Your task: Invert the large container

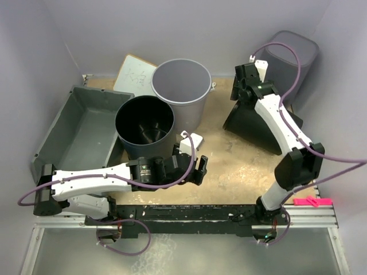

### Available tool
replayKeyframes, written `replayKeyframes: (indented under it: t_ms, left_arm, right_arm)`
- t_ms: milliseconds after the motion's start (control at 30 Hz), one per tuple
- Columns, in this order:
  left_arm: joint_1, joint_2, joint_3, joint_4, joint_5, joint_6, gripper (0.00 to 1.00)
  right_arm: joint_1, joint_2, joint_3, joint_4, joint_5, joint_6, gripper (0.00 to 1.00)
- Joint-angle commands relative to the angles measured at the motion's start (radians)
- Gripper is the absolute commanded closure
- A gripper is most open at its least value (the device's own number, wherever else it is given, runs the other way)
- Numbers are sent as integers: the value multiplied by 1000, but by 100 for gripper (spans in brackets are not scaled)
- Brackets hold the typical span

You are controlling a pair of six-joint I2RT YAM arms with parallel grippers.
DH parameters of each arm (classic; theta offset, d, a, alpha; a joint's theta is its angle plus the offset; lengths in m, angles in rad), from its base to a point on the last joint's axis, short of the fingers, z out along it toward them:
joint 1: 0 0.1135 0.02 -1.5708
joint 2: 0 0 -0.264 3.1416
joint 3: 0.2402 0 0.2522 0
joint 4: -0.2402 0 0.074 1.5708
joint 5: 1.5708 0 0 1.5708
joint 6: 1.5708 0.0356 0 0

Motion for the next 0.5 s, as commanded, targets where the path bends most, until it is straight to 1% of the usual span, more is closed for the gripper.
replayKeyframes:
  t_ms: [0,167,233,300,333,400,467]
  left_arm:
    - [-8,21,62,72,0,46,30]
    - [-9,86,111,155,-26,118,30]
    - [-9,106,112,240,-77,165,30]
    - [-6,133,135,294,-181,186,30]
    - [4,157,162,305,-199,201,30]
    - [39,225,256,290,-186,233,30]
    - [91,305,358,273,-146,252,30]
  right_arm:
    - [0,-157,-95,-26,-119,33,0]
    - [-1,-417,-230,36,-281,-67,0]
    - [-2,-548,-320,85,-281,-91,0]
    - [-5,-683,-406,116,-218,-96,0]
    - [-6,-750,-435,109,-172,-90,0]
    - [-9,-826,-468,53,-88,-56,0]
    - [-10,-868,-483,-59,-10,12,0]
